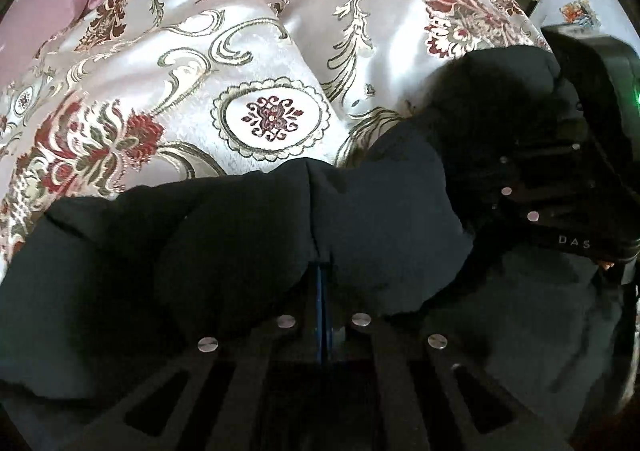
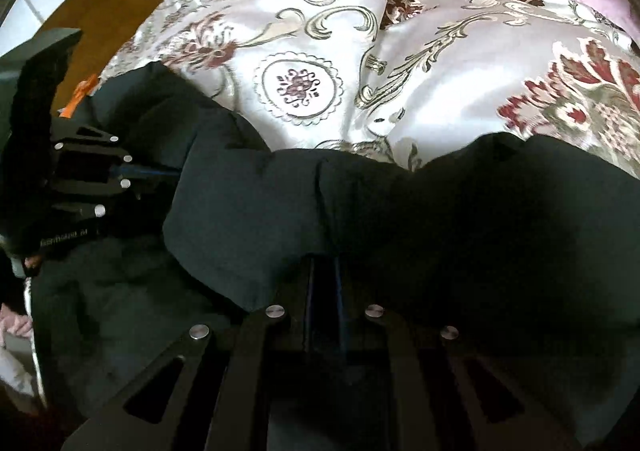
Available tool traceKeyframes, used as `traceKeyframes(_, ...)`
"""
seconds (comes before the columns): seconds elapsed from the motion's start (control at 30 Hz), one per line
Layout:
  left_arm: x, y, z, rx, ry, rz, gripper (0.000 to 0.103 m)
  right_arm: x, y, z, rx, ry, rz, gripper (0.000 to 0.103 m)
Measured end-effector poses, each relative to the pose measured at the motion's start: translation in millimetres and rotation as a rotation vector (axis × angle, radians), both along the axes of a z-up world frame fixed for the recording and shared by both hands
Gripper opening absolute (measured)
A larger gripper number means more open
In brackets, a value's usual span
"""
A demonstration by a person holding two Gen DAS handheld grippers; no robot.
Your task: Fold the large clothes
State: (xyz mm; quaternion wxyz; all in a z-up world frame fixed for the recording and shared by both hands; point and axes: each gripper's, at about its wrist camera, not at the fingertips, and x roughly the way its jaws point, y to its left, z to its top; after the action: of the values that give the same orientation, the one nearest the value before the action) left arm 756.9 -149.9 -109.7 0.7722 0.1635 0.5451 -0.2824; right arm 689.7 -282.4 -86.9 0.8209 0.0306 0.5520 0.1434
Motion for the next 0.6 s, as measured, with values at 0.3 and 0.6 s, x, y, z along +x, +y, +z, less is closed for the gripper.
traceKeyframes(0.3, -15, 26, 0, -0.217, -0.059, 0.017, 0.004, -14, -5, -1, 0.072, -0.115, -0.019, 0.006)
traceKeyframes(0.6, -20, 35, -4, -0.252, -0.044, 0.063, 0.004, -10, 34, 32, 0.090, -0.126, 0.108, 0.006)
